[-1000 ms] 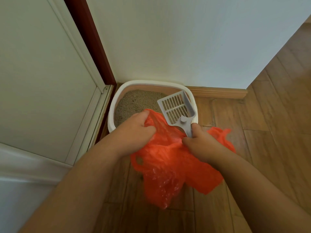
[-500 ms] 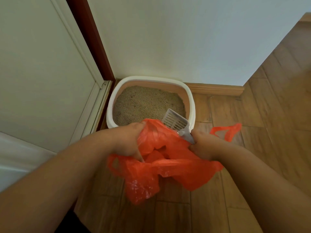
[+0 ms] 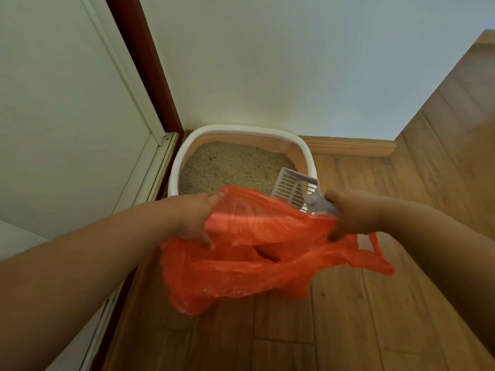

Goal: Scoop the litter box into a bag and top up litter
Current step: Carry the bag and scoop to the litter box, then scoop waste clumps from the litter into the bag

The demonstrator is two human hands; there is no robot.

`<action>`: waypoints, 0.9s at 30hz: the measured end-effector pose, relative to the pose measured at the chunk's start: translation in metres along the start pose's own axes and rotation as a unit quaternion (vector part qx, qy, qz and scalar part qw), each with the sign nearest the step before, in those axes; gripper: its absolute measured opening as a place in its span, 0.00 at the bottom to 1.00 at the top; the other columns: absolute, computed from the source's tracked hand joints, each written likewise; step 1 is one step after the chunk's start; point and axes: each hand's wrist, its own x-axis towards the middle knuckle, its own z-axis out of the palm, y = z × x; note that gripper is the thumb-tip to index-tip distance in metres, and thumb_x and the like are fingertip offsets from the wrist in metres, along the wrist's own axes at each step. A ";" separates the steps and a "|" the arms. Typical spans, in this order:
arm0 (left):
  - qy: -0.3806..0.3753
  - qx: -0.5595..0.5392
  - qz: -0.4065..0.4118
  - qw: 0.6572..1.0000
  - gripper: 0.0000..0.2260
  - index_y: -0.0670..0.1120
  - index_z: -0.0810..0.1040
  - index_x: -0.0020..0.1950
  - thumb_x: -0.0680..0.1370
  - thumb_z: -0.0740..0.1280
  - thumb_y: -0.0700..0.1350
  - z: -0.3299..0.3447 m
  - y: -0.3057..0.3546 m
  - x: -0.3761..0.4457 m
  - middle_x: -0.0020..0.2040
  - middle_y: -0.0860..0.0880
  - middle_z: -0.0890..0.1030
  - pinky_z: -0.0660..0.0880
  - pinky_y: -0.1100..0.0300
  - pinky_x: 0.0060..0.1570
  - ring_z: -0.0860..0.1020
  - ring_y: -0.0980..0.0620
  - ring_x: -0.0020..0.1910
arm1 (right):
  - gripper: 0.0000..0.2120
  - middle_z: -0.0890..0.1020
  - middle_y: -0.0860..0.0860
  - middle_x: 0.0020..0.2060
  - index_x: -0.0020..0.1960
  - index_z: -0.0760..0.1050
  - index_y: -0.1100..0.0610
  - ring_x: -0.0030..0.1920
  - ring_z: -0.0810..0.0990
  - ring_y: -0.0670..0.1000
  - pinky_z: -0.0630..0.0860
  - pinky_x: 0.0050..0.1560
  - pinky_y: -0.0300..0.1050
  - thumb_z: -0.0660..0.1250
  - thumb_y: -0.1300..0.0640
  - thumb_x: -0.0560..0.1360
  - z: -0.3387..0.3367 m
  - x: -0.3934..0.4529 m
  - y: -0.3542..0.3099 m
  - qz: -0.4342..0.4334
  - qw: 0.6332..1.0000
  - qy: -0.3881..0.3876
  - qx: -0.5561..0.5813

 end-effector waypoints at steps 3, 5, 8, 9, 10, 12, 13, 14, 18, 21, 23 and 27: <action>0.065 -0.035 -0.006 0.997 0.50 0.51 0.43 0.84 0.74 0.64 0.72 0.010 0.012 0.014 0.83 0.48 0.52 0.69 0.47 0.71 0.64 0.44 0.78 | 0.23 0.78 0.48 0.45 0.61 0.71 0.51 0.41 0.81 0.49 0.79 0.31 0.41 0.78 0.50 0.71 -0.010 0.013 -0.014 -0.005 0.997 0.059 0.044; 0.069 -0.061 -0.004 0.996 0.47 0.50 0.43 0.84 0.75 0.59 0.74 0.021 0.021 0.016 0.84 0.49 0.48 0.69 0.46 0.71 0.64 0.44 0.78 | 0.18 0.78 0.46 0.42 0.56 0.70 0.51 0.39 0.79 0.47 0.73 0.32 0.39 0.76 0.53 0.73 -0.015 0.017 -0.025 -0.022 0.992 0.113 0.054; 0.049 -0.082 0.014 0.995 0.51 0.50 0.41 0.84 0.74 0.61 0.75 0.033 0.024 0.016 0.84 0.52 0.44 0.66 0.47 0.73 0.60 0.45 0.80 | 0.12 0.83 0.50 0.45 0.56 0.71 0.53 0.42 0.84 0.51 0.82 0.41 0.48 0.71 0.57 0.76 -0.006 0.022 -0.043 -0.043 0.977 0.153 0.144; 0.042 -0.071 0.020 0.996 0.53 0.50 0.40 0.84 0.72 0.63 0.75 0.034 0.023 0.015 0.84 0.53 0.43 0.65 0.47 0.73 0.59 0.45 0.80 | 0.11 0.84 0.51 0.45 0.57 0.72 0.53 0.42 0.85 0.52 0.84 0.43 0.50 0.70 0.57 0.77 0.001 0.022 -0.048 -0.047 0.969 0.139 0.201; 0.035 -0.058 0.026 0.997 0.54 0.50 0.40 0.84 0.71 0.66 0.74 0.034 0.021 0.015 0.84 0.53 0.43 0.64 0.48 0.74 0.58 0.45 0.80 | 0.10 0.85 0.52 0.45 0.58 0.73 0.53 0.42 0.86 0.51 0.85 0.44 0.50 0.69 0.57 0.78 0.009 0.021 -0.053 -0.050 0.960 0.109 0.252; 0.017 -0.049 0.038 0.998 0.56 0.49 0.40 0.84 0.71 0.71 0.70 0.037 0.019 0.017 0.83 0.53 0.43 0.64 0.52 0.74 0.58 0.46 0.80 | 0.10 0.84 0.51 0.49 0.59 0.73 0.51 0.46 0.86 0.51 0.85 0.48 0.50 0.68 0.56 0.79 0.029 0.020 -0.056 -0.052 0.954 0.034 0.293; 0.012 -0.050 0.044 0.998 0.58 0.48 0.39 0.84 0.70 0.74 0.68 0.040 0.017 0.019 0.83 0.53 0.42 0.64 0.54 0.73 0.58 0.47 0.80 | 0.10 0.83 0.52 0.50 0.59 0.73 0.51 0.47 0.85 0.51 0.85 0.49 0.50 0.68 0.55 0.79 0.040 0.021 -0.053 -0.049 0.957 0.007 0.287; 0.010 -0.048 0.047 0.998 0.59 0.48 0.39 0.83 0.69 0.76 0.67 0.044 0.015 0.020 0.83 0.53 0.42 0.64 0.54 0.73 0.58 0.47 0.80 | 0.10 0.83 0.53 0.50 0.59 0.73 0.51 0.46 0.83 0.51 0.83 0.47 0.49 0.68 0.54 0.79 0.050 0.022 -0.048 -0.044 0.959 -0.010 0.281; -0.002 -0.010 0.050 0.999 0.63 0.50 0.37 0.83 0.66 0.76 0.69 0.060 0.006 0.023 0.83 0.54 0.41 0.66 0.52 0.74 0.60 0.47 0.80 | 0.12 0.84 0.57 0.52 0.61 0.75 0.51 0.48 0.85 0.59 0.82 0.47 0.58 0.68 0.55 0.78 0.077 0.028 -0.027 -0.025 0.940 -0.048 0.337; -0.008 0.006 0.020 1.000 0.63 0.49 0.37 0.83 0.66 0.75 0.70 0.066 -0.006 0.024 0.83 0.52 0.41 0.69 0.48 0.72 0.62 0.45 0.78 | 0.18 0.84 0.52 0.54 0.65 0.74 0.46 0.53 0.86 0.57 0.83 0.54 0.61 0.69 0.55 0.76 0.086 0.028 -0.014 -0.030 0.933 -0.071 0.352; 0.001 0.004 -0.001 1.000 0.61 0.48 0.40 0.83 0.66 0.75 0.70 0.070 -0.015 0.026 0.83 0.51 0.43 0.70 0.48 0.71 0.65 0.45 0.77 | 0.22 0.84 0.49 0.56 0.66 0.73 0.46 0.53 0.86 0.52 0.83 0.56 0.55 0.72 0.54 0.74 0.089 0.028 -0.006 -0.027 0.933 -0.079 0.349; 0.043 0.036 0.031 0.998 0.52 0.51 0.48 0.83 0.69 0.73 0.69 0.076 -0.022 0.028 0.82 0.53 0.52 0.75 0.51 0.64 0.72 0.48 0.72 | 0.19 0.85 0.47 0.55 0.64 0.75 0.45 0.53 0.86 0.49 0.83 0.58 0.52 0.71 0.56 0.75 0.078 0.028 0.009 -0.036 0.950 -0.117 0.288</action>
